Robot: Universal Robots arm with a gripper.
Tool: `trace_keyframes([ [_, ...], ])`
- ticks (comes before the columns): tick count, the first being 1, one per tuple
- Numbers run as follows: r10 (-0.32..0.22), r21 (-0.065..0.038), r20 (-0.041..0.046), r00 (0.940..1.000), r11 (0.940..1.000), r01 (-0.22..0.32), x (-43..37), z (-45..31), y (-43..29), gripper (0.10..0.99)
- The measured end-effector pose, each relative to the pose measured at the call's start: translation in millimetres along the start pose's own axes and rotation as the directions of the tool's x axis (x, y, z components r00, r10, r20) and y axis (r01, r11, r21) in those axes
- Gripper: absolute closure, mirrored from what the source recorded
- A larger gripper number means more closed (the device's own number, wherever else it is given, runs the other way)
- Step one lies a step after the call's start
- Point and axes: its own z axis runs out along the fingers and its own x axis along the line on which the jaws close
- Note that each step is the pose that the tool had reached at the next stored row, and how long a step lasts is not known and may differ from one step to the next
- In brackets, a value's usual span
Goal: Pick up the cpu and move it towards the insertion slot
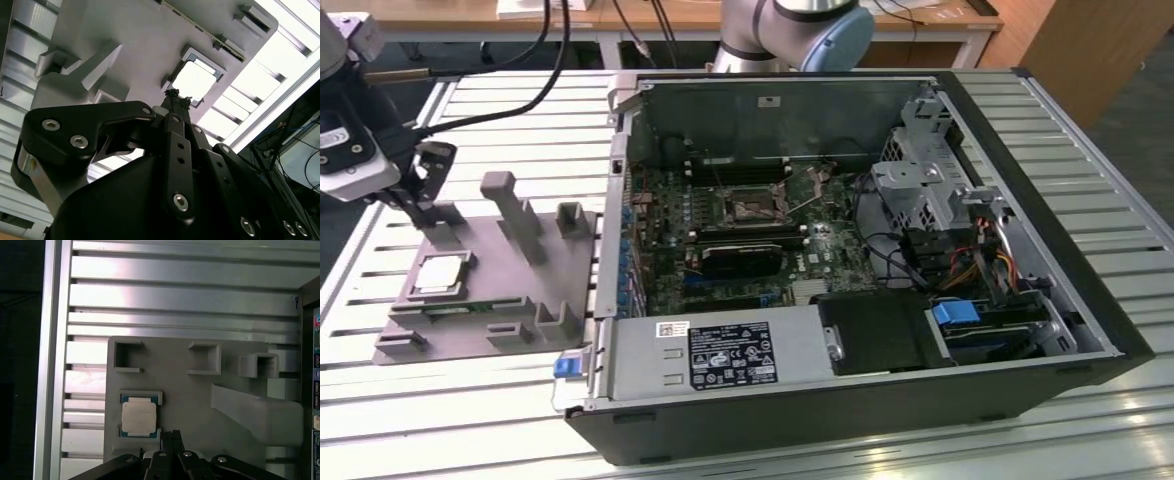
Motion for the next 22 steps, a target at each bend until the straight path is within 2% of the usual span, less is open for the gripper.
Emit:
trace_keyframes([
  [10, 0.000, 0.000, 0.0044, 1.0000, 1.0000, 0.000, 9.4, 17.5, -0.5, 0.984],
  [22, 0.000, 0.000, 0.0086, 1.0000, 1.0000, 0.000, 18.0, 34.9, -1.0, 0.984],
])
